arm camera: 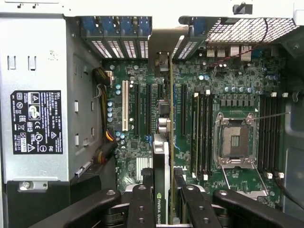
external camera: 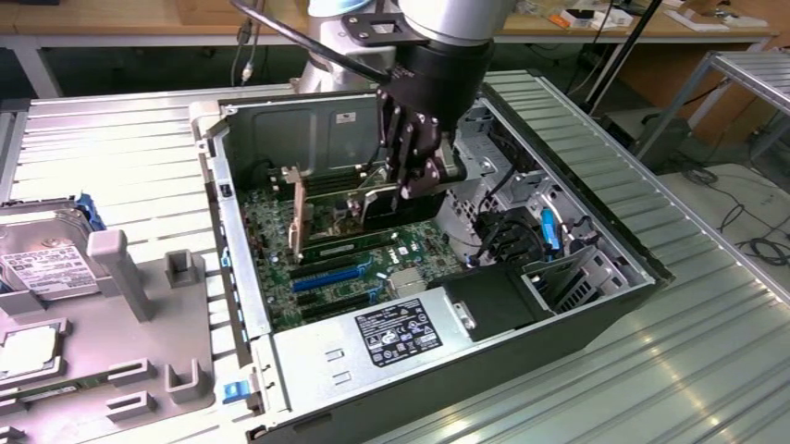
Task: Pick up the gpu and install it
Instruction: 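Insert the gpu into the slot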
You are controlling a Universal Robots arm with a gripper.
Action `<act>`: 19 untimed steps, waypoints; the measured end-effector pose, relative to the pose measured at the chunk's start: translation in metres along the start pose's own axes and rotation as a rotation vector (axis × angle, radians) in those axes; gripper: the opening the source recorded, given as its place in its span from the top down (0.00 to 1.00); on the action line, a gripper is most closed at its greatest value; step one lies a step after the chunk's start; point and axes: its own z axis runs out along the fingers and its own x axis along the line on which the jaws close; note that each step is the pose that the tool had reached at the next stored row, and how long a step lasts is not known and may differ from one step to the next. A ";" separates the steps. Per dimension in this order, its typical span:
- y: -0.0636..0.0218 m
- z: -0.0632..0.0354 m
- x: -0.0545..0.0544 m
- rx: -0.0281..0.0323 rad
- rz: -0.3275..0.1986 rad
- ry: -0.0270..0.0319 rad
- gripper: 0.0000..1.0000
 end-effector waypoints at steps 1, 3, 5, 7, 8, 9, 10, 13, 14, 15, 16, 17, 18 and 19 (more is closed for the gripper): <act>0.0000 0.0015 0.000 -0.0001 0.000 0.0002 0.73; -0.0001 0.0070 -0.002 -0.0001 0.001 0.0006 0.73; -0.0003 0.0121 -0.008 -0.0001 0.002 0.0013 0.73; -0.0005 0.0183 -0.015 0.0000 0.003 0.0012 0.73; -0.0005 0.0218 -0.018 -0.0001 0.003 0.0020 0.73; -0.0007 0.0266 -0.018 0.0001 0.003 0.0031 0.73; -0.0012 0.0274 -0.018 -0.0020 0.004 0.0032 0.73; -0.0014 0.0365 -0.026 -0.0027 0.006 0.0051 0.73; -0.0014 0.0386 -0.029 -0.0027 0.006 0.0054 0.73; -0.0012 0.0408 -0.034 -0.0025 0.006 0.0068 0.73; -0.0003 0.0423 -0.036 -0.0020 0.006 0.0083 0.73; 0.0032 0.0445 -0.038 -0.0015 0.007 0.0112 0.73; 0.0063 0.0462 -0.039 -0.0013 0.007 0.0134 0.73; 0.0088 0.0473 -0.040 -0.0013 0.007 0.0155 0.73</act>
